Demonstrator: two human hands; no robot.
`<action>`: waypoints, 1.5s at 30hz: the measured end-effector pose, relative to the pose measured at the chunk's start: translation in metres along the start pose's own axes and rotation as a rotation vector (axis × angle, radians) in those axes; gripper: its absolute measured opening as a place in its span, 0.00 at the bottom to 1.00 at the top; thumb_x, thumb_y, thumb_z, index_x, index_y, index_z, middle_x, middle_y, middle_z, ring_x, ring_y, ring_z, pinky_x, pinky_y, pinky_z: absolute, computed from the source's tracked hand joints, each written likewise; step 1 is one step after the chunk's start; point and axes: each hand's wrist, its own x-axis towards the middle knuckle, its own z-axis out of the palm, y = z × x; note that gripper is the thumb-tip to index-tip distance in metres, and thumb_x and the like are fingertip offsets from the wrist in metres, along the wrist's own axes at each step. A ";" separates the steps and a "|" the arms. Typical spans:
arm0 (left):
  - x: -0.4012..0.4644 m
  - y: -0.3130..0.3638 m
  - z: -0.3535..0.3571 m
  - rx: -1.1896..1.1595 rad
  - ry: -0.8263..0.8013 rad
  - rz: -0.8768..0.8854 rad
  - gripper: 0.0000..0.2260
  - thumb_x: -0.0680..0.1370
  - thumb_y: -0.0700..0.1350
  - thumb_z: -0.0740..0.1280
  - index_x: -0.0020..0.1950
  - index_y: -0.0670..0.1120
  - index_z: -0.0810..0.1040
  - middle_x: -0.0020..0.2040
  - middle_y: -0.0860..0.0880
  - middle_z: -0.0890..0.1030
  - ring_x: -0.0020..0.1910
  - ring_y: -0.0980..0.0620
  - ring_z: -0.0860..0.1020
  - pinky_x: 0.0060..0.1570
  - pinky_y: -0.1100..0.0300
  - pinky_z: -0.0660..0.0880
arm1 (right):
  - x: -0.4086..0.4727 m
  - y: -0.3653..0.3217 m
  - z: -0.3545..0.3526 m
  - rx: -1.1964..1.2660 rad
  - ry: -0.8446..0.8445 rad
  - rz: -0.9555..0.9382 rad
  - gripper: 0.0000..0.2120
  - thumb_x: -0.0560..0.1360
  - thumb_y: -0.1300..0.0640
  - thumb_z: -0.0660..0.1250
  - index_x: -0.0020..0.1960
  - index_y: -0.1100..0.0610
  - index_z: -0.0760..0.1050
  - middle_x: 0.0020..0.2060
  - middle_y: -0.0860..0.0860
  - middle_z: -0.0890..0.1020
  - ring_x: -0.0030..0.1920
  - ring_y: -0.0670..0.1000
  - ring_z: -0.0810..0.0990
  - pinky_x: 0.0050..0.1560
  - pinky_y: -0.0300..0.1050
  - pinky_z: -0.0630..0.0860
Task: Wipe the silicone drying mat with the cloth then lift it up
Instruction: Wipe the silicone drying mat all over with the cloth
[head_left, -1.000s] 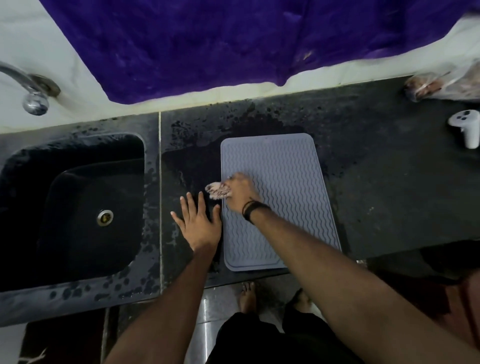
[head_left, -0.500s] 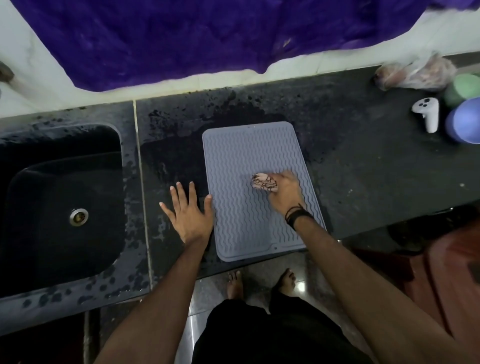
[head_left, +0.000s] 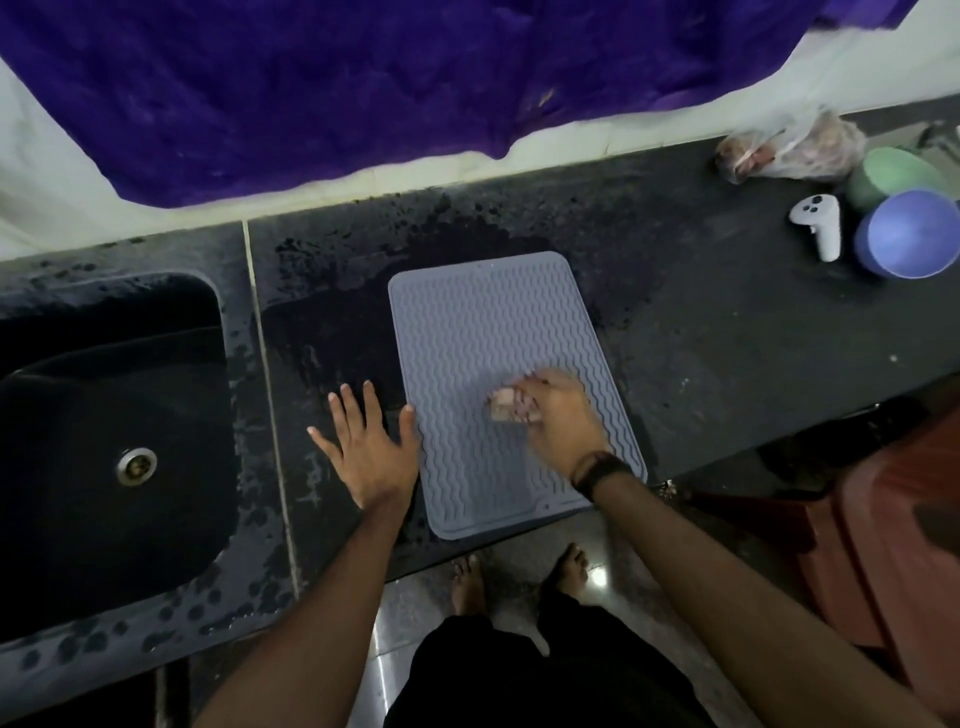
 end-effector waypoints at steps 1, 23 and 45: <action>0.000 0.001 0.000 0.007 -0.001 0.001 0.33 0.82 0.65 0.51 0.82 0.48 0.60 0.82 0.44 0.58 0.82 0.47 0.48 0.77 0.38 0.36 | 0.026 -0.005 -0.001 0.001 0.037 0.010 0.21 0.71 0.66 0.67 0.64 0.56 0.77 0.60 0.55 0.76 0.61 0.57 0.72 0.63 0.47 0.72; 0.005 0.001 -0.002 -0.008 -0.067 -0.003 0.27 0.84 0.62 0.54 0.80 0.52 0.64 0.82 0.46 0.57 0.82 0.47 0.49 0.78 0.39 0.37 | 0.069 -0.074 0.042 0.031 -0.034 -0.087 0.24 0.71 0.66 0.65 0.66 0.55 0.75 0.61 0.56 0.74 0.62 0.58 0.71 0.64 0.51 0.72; 0.005 -0.002 -0.001 -0.003 -0.093 0.005 0.29 0.83 0.65 0.54 0.80 0.53 0.64 0.83 0.46 0.56 0.82 0.48 0.47 0.78 0.40 0.38 | 0.082 -0.015 0.014 -0.041 0.030 -0.020 0.24 0.71 0.69 0.66 0.66 0.57 0.75 0.63 0.57 0.74 0.63 0.58 0.70 0.67 0.50 0.69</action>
